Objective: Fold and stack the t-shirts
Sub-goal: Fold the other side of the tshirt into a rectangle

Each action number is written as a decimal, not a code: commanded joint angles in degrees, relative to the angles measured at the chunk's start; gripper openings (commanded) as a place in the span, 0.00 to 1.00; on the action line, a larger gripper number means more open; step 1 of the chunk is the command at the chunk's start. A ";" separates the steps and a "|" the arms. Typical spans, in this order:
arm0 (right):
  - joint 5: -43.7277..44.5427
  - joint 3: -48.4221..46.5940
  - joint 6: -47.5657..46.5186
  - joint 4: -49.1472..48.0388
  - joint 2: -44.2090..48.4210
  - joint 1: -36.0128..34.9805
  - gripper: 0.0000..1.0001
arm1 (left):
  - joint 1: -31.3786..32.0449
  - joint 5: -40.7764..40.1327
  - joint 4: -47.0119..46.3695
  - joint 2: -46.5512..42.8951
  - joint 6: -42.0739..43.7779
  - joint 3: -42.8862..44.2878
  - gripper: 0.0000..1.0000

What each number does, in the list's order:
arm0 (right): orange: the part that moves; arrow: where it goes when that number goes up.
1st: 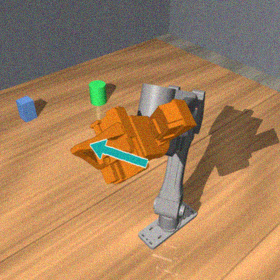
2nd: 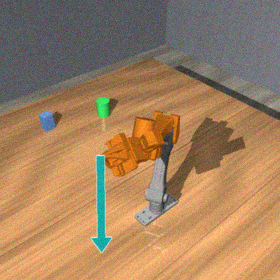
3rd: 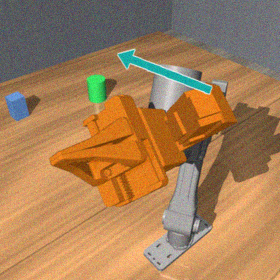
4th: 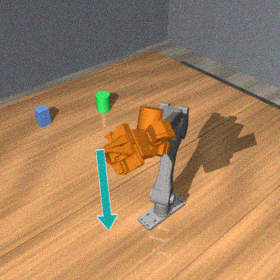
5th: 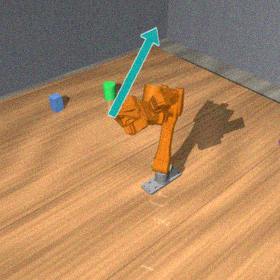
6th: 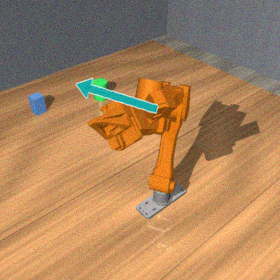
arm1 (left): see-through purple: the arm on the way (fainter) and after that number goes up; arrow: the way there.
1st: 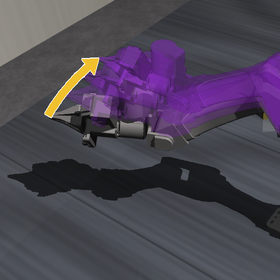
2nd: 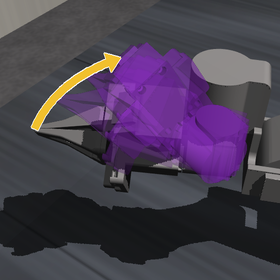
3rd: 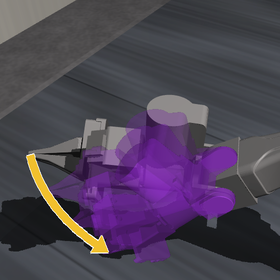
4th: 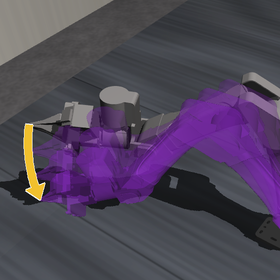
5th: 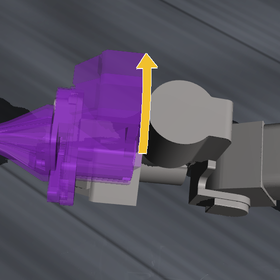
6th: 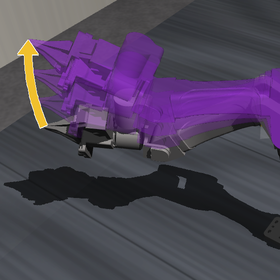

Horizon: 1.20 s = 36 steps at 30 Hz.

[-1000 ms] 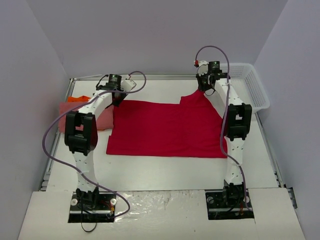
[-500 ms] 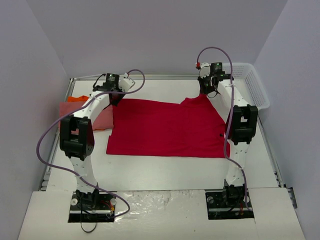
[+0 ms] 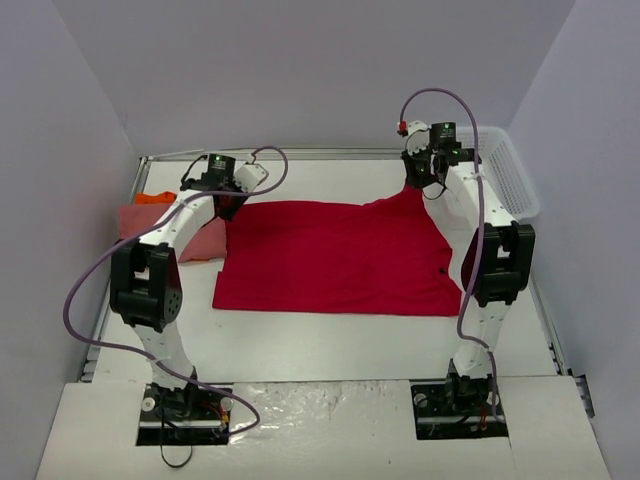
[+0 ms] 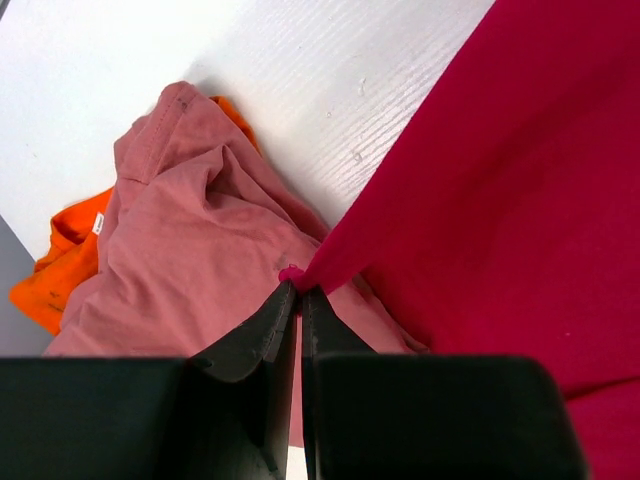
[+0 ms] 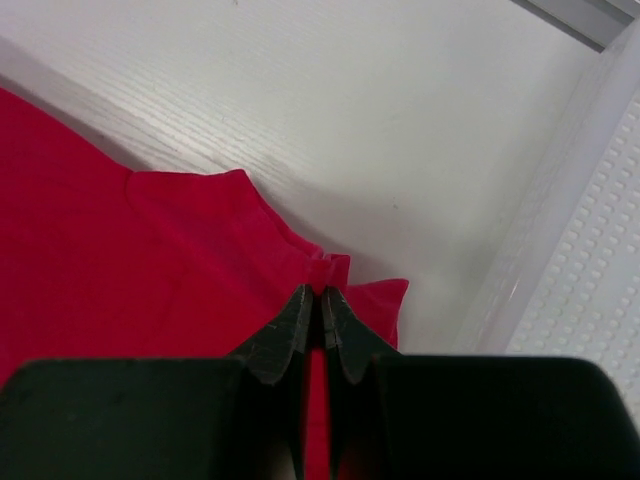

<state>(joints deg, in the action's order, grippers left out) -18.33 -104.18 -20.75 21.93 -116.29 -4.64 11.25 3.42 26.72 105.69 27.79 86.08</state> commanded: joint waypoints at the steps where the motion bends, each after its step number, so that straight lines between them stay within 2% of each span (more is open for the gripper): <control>1: -0.57 1.96 -0.69 1.79 4.05 -0.54 0.00 | 0.36 0.80 0.17 -4.96 -0.19 -0.39 0.02; 36: -0.04 17.87 -2.71 6.98 17.85 -0.54 0.00 | 0.09 1.94 -0.27 -14.28 0.60 -11.90 0.02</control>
<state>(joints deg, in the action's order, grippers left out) -18.26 -87.20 -22.81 27.09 -102.26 -4.93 11.25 4.97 26.55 94.26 27.88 74.15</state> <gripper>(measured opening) 0.018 0.034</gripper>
